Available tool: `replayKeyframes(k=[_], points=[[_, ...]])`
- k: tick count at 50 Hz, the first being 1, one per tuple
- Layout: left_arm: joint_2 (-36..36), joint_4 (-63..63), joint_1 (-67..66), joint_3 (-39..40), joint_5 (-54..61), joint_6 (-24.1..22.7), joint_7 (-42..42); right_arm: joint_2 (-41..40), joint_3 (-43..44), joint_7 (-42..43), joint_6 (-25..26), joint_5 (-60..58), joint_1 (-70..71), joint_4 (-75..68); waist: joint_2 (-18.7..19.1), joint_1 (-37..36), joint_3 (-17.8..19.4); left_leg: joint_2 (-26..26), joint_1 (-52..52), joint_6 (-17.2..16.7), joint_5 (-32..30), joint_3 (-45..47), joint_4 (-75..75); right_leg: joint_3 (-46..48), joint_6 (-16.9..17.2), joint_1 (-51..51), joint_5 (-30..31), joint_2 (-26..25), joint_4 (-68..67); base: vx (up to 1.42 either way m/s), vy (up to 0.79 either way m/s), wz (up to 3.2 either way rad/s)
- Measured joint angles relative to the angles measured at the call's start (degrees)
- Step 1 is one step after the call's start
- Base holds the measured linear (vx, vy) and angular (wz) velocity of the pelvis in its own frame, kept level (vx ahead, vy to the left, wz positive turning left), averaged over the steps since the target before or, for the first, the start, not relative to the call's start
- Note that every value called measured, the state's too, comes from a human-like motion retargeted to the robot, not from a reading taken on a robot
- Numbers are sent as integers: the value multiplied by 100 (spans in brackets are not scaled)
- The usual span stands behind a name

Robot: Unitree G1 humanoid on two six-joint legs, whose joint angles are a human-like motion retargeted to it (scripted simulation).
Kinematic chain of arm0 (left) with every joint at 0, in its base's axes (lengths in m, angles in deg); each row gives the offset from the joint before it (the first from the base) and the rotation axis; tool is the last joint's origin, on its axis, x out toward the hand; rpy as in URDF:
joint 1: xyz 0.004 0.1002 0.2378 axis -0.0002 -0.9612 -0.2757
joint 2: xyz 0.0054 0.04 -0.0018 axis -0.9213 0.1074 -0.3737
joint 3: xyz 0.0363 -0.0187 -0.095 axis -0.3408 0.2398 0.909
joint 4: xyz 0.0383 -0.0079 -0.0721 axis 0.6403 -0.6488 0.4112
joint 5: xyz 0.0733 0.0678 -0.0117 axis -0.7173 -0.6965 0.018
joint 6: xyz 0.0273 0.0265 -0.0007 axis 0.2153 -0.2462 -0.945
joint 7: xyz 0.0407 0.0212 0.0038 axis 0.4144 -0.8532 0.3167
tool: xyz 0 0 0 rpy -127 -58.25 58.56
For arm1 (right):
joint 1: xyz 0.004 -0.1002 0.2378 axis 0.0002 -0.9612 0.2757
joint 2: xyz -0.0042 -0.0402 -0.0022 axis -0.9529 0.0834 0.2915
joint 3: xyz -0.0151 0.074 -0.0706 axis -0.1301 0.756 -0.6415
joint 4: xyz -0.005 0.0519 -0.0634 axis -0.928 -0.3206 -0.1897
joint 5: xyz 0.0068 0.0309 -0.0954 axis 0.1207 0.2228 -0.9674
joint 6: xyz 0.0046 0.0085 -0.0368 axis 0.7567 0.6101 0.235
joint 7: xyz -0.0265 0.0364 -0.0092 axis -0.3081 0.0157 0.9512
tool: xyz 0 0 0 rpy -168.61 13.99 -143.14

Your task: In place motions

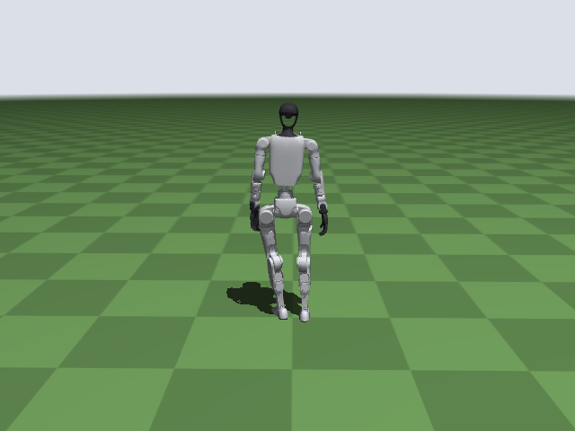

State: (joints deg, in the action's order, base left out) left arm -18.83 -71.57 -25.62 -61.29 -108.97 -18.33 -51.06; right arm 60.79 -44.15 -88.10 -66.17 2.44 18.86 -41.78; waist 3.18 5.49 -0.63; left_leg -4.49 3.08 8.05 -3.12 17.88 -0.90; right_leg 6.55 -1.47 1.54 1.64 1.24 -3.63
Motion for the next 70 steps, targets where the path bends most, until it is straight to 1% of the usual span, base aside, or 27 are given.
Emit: replayKeyframes(k=[2,7,15,20,25,27,29,32,33,35,37,39,41,43,45,46,50,52,53,54,55,57,60,63,65,67,70], points=[[-22,-173,118,66,-156,48,-15,-82,64,154,11,68,169,18,95,351,54,95,-58,6,123,43,-13,201,20,19,-66,8,-76,-4,17,-15],[-218,-355,44,36,-382,125,46,-99,-55,63,-143,533,173,5,61,268,33,105,-138,81,346,134,-173,41,0,-34,-64,-4,-129,12,6,-35],[-310,-440,-142,485,144,10,-227,-87,-466,375,55,-138,291,-92,50,19,-114,289,24,-125,340,-57,-330,-71,-198,118,-374,-87,-629,0,1,16],[-236,-319,-180,597,405,-144,-570,-107,-416,425,40,-157,189,-39,22,6,-71,378,209,-293,227,-734,-494,-1346,-389,212,-379,-393,-1114,-3,-7,161],[-181,-337,-109,480,455,-124,-590,-120,-291,338,-8,191,92,-94,-58,176,107,238,544,-462,66,-1808,-751,-3240,-30,17,-309,-703,-1190,-11,-8,265],[-195,-354,-36,425,427,-109,-596,-112,-323,328,-20,193,94,-100,-63,235,217,147,687,-600,-22,-2265,-794,-3483,128,-121,-383,-763,-1113,-22,-8,300],[-218,-361,82,386,416,-86,-628,-88,-402,326,-31,73,128,-57,-70,199,415,57,783,-794,-149,-2623,-758,-2955,75,-209,-495,-714,-1006,-30,-6,270],[-232,-279,182,380,467,-61,-722,-56,-555,321,-31,-195,190,71,-187,-331,735,-84,849,-959,-168,-2640,-554,-1718,-188,-368,-448,-481,-740,-42,-3,172],[-222,-271,220,370,523,-66,-782,-42,-572,304,-37,-292,227,120,-193,-529,859,-143,861,-906,-21,-2715,-483,-1747,-172,-402,-442,-499,-725,-53,-1,174],[-152,-363,288,368,737,-110,-1037,28,-630,272,-68,-455,295,218,-207,-901,970,-74,969,-845,426,-2331,-320,-1137,-129,-351,-437,-258,-661,-59,1,187],[-41,-473,218,461,1039,-209,-1413,89,-703,332,-62,-629,350,276,-251,-1180,985,161,1056,-930,855,-1374,-166,-848,-147,-345,-449,-167,-603,-53,4,214],[66,-572,113,569,1391,-317,-1740,96,-717,485,-16,-844,373,314,-257,-1129,962,454,1097,-1180,1008,-142,-72,-230,-149,-420,-481,-59,-492,-35,5,309],[153,-636,34,737,1679,-335,-2034,79,-716,608,-5,-986,323,331,-247,-839,804,779,1093,-1539,881,1317,-103,587,-106,-503,-548,43,-362,-31,18,408],[231,-683,17,940,1846,-335,-2355,66,-715,634,-60,-940,214,307,-241,-520,575,1030,955,-1662,606,2846,-236,1393,-45,-574,-649,92,-247,-25,18,457],[264,-701,73,1052,1969,-358,-2560,30,-638,611,-115,-815,88,234,-290,-337,342,1041,776,-1326,374,4005,-388,2142,44,-657,-760,139,-121,-23,14,442],[253,-682,124,1061,1999,-358,-2582,-12,-563,579,-121,-784,39,184,-383,-289,248,975,762,-1099,330,4188,-568,2421,105,-692,-814,188,-72,-24,20,433],[127,-630,400,940,1914,-300,-2491,-230,-245,429,-27,-699,-180,18,-761,-26,-24,704,724,-388,380,3935,-1426,3733,435,-927,-1034,367,37,-10,17,435],[82,-618,509,859,1792,-264,-2444,-330,-146,365,-14,-591,-301,-42,-874,-189,-85,583,424,-468,230,3935,-1247,4400,582,-1100,-1156,332,37,2,31,313],[69,-622,561,813,1741,-257,-2438,-375,-78,324,-28,-543,-344,-68,-853,-342,-92,566,241,-830,77,3859,-993,4658,635,-1183,-1234,207,24,8,25,262],[76,-634,574,760,1702,-262,-2447,-409,8,264,-51,-527,-401,-83,-880,-448,-126,418,105,-853,60,3904,-814,4904,674,-1263,-1291,154,-4,16,19,258],[93,-650,567,704,1669,-274,-2464,-437,102,196,-78,-526,-463,-93,-930,-531,-173,205,-6,-708,111,4010,-673,5143,706,-1341,-1336,138,-39,23,12,269],[108,-724,489,601,1683,-274,-2413,-490,270,9,-51,-570,-567,-48,-878,-578,-303,232,393,-810,-158,2446,-558,4984,542,-1395,-1286,1,-216,35,12,242],[109,-855,355,564,1780,-170,-2412,-530,200,-230,-208,-286,-678,163,-612,-594,-76,405,292,-620,-218,1793,-479,4201,215,-1522,-803,-32,-981,30,21,183],[141,-901,136,755,1613,-157,-2338,-447,172,-339,-353,-167,-559,263,-207,-91,20,678,117,-637,-211,1381,-400,3387,-330,-1362,-310,-267,-1811,13,17,240],[80,-951,-102,861,1457,-122,-2236,-427,96,-199,-266,-104,-528,256,-3,327,-66,792,220,-610,-246,823,-424,2600,-407,-985,-191,-422,-2493,33,8,244],[-33,-1017,-191,898,1185,-43,-2211,-420,95,-212,-313,3,-490,284,175,497,-59,938,319,-616,-270,404,-439,1767,-293,-497,-265,-539,-3157,21,7,190],[-251,-1064,-200,898,854,148,-2102,-444,99,-294,-322,132,-378,379,185,250,128,1009,253,-613,-262,254,-384,498,-412,-145,-346,-910,-3444,5,1,88]])
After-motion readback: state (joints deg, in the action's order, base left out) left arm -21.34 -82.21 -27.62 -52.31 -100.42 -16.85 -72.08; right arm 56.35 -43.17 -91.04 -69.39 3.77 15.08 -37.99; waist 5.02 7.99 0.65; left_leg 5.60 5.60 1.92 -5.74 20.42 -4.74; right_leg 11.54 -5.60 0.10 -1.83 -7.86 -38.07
